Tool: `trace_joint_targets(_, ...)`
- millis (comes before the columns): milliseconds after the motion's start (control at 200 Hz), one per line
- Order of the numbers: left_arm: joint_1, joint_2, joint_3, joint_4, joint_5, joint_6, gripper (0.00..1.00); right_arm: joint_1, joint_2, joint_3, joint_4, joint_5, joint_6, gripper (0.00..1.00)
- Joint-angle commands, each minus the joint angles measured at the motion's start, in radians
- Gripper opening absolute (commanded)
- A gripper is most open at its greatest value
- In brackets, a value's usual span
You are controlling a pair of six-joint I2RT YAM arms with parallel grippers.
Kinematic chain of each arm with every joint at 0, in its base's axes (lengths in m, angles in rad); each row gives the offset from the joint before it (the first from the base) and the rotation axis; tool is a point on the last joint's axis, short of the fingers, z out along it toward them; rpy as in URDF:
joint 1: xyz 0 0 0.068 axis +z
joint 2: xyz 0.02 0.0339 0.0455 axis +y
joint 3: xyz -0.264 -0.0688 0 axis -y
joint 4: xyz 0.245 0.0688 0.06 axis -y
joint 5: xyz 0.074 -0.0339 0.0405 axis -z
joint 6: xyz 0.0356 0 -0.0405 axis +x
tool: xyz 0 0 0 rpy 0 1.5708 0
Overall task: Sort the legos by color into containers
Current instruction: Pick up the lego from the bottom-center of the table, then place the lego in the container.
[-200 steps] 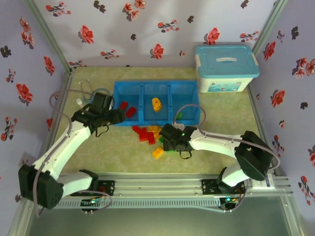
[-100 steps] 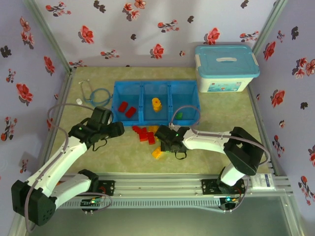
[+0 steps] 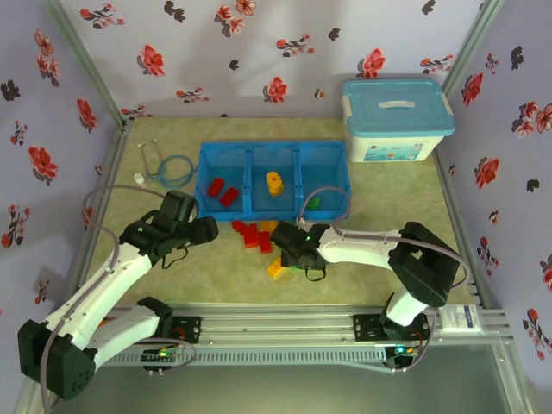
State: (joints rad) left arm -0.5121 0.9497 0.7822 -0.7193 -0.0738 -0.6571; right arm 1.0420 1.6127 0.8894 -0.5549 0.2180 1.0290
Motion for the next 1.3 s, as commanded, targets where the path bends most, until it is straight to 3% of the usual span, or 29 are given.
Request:
trace_joint_targets(0, -0.021, -0.026, -0.014, -0.010, 0.005, -0.031, 0.68, 0.013, -0.007, -0.011, -0.036, 0.032, 0.038, 0.77)
trace_joint_targets(235, -0.084, -0.033, -0.036, -0.012, -0.020, -0.063, 0.67, 0.013, 0.001, -0.030, -0.010, 0.030, 0.051, 0.74)
trace_joint_targets(460, -0.157, -0.037, -0.043, -0.014, -0.055, -0.095, 0.67, 0.014, 0.004, -0.020, -0.029, 0.038, 0.058, 0.60)
trace_joint_targets(670, -0.227, -0.030, -0.046, -0.003, -0.079, -0.105, 0.67, 0.021, -0.085, 0.021, -0.108, 0.078, 0.047, 0.51)
trace_joint_targets(850, -0.303, -0.016, -0.058, 0.046, -0.081, -0.097, 0.67, 0.008, -0.218, 0.114, -0.245, 0.166, -0.017, 0.50)
trace_joint_targets(935, -0.346, 0.002, -0.066, 0.079, -0.080, -0.093, 0.67, -0.048, -0.276, 0.179, -0.307, 0.187, -0.082, 0.50)
trace_joint_targets(1070, -0.406, 0.054, -0.067, 0.118, -0.082, -0.091, 0.67, -0.219, -0.337, 0.249, -0.325, 0.146, -0.211, 0.50)
trace_joint_targets(1295, -0.496, 0.138, -0.064, 0.188, -0.096, -0.098, 0.66, -0.453, -0.215, 0.383, -0.302, 0.000, -0.380, 0.51)
